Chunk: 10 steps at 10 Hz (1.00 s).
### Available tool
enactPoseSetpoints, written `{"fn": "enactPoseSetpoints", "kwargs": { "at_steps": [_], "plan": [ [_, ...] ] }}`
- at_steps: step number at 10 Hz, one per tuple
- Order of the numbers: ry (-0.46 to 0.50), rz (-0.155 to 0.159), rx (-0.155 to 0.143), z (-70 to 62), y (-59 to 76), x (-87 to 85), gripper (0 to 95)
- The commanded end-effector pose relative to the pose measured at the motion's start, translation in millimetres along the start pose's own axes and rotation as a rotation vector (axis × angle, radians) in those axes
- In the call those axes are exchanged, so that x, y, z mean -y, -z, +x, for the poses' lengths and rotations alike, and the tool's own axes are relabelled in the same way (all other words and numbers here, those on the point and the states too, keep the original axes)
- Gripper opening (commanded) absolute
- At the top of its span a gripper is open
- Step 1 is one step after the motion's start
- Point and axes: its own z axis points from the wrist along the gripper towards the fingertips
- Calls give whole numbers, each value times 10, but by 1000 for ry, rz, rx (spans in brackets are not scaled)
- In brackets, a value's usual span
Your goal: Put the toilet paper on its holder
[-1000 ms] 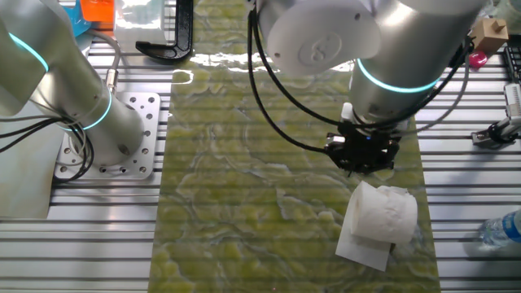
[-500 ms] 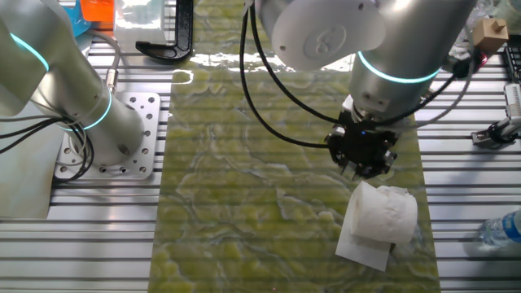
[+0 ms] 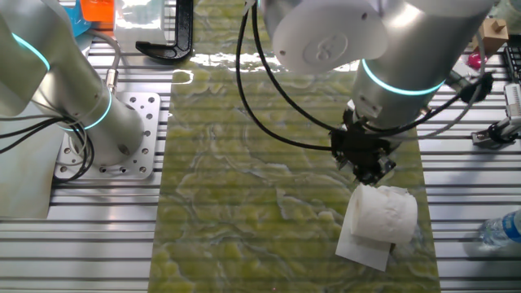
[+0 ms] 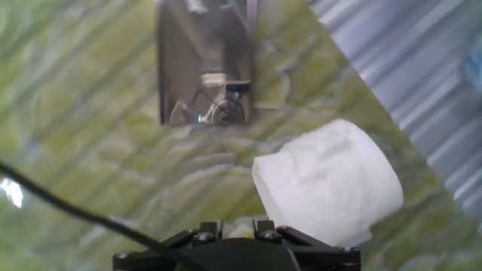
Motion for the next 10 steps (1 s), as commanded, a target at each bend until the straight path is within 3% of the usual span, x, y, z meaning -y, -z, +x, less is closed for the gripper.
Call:
{"fn": "enactPoseSetpoints", "kwargs": {
  "at_steps": [1, 3, 5, 7, 9, 10],
  "plan": [
    [13, 15, 13, 0, -4, 1, 760],
    [9, 22, 9, -1, -8, 1, 760],
    [-60, 24, 6, -1, -6, 1, 760],
    [-47, 25, 6, -2, -8, 2, 760],
    [-27, 53, -17, 27, -12, -12, 760],
    [-69, 66, -28, 18, -21, -10, 760]
  ]
}}
